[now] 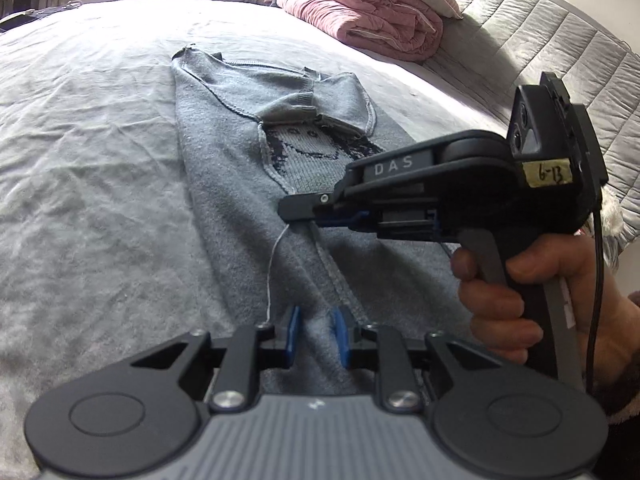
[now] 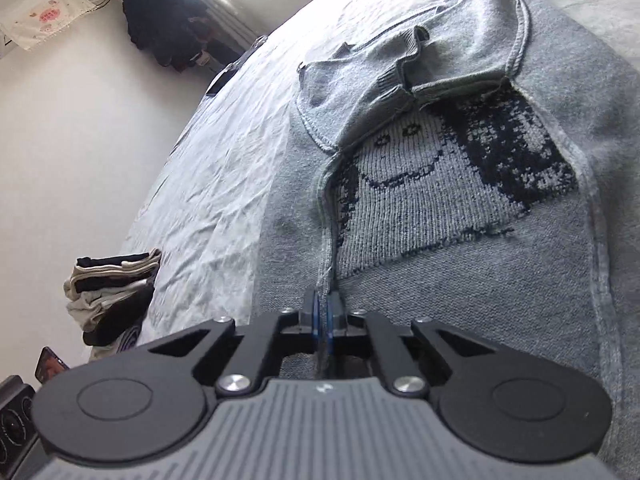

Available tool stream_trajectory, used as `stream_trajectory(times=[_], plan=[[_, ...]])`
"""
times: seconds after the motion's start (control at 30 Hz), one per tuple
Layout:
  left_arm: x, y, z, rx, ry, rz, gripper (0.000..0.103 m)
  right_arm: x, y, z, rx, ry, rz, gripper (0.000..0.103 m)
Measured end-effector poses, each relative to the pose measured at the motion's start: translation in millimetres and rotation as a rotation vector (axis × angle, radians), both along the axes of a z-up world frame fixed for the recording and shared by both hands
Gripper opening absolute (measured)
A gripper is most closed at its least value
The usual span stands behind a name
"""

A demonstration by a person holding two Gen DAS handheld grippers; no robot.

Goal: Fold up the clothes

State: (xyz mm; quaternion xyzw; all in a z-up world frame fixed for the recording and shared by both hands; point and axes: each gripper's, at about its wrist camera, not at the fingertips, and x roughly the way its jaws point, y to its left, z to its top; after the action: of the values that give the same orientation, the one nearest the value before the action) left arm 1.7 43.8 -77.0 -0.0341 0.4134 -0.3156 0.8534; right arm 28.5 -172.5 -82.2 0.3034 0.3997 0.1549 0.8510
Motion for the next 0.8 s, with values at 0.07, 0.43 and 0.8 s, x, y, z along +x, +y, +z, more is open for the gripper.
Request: stream_trajectory(times=[0.07, 0.43, 0.8], plan=[[-1, 2, 2, -0.016, -0.023, 0.005, 0.020, -2, -2, 5, -0.022, -0.027, -0.012, 0.014], [12, -10, -5, -0.024, -0.030, -0.040, 0.029, 50, -7, -4, 0.056, -0.049, -0.030, 0.037], [8, -10, 2, -0.021, -0.073, -0.080, 0.030, 60, -6, 0, -0.075, -0.114, -0.072, 0.016]])
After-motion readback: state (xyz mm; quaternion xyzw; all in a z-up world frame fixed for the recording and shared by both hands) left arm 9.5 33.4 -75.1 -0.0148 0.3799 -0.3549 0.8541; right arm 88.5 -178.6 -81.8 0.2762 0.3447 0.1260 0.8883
